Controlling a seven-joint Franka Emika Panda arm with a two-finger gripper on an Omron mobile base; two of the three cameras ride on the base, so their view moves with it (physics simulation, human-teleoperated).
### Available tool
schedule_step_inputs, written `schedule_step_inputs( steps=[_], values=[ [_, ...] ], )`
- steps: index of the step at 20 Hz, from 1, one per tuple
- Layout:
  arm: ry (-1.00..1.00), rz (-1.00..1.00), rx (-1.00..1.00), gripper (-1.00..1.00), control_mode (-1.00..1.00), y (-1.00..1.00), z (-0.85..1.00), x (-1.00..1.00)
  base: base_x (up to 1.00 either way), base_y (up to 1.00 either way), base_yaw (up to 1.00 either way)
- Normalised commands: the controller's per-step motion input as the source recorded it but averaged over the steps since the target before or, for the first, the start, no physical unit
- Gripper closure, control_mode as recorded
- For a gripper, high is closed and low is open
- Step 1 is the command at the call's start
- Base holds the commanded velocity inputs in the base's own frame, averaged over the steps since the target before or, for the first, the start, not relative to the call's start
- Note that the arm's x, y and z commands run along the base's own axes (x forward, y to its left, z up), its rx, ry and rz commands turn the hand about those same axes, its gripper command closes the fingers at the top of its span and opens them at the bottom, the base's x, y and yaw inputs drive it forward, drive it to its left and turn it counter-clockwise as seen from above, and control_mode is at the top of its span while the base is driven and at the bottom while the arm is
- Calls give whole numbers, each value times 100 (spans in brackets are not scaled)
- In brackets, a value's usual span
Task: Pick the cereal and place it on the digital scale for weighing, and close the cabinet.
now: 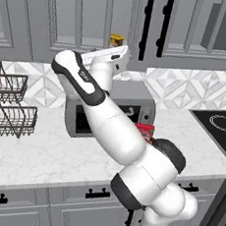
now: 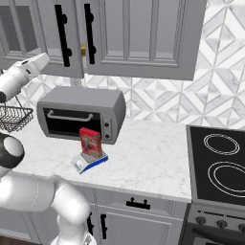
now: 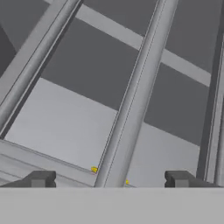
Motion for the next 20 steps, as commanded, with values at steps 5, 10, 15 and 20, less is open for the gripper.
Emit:
schedule_step_inputs(
  steps=[5, 10, 15, 20],
  values=[
    [7, 0, 16, -100, -100, -59, 2, 70, 0, 0, 0],
    [0, 0, 13, -100, -100, -51, 0, 76, 0, 0, 0],
    [-4, -1, 6, -100, -100, -18, -8, 93, 0, 0, 0],
    [-19, -5, 3, -100, -100, -1, -33, 100, 0, 0, 0]
  ],
)
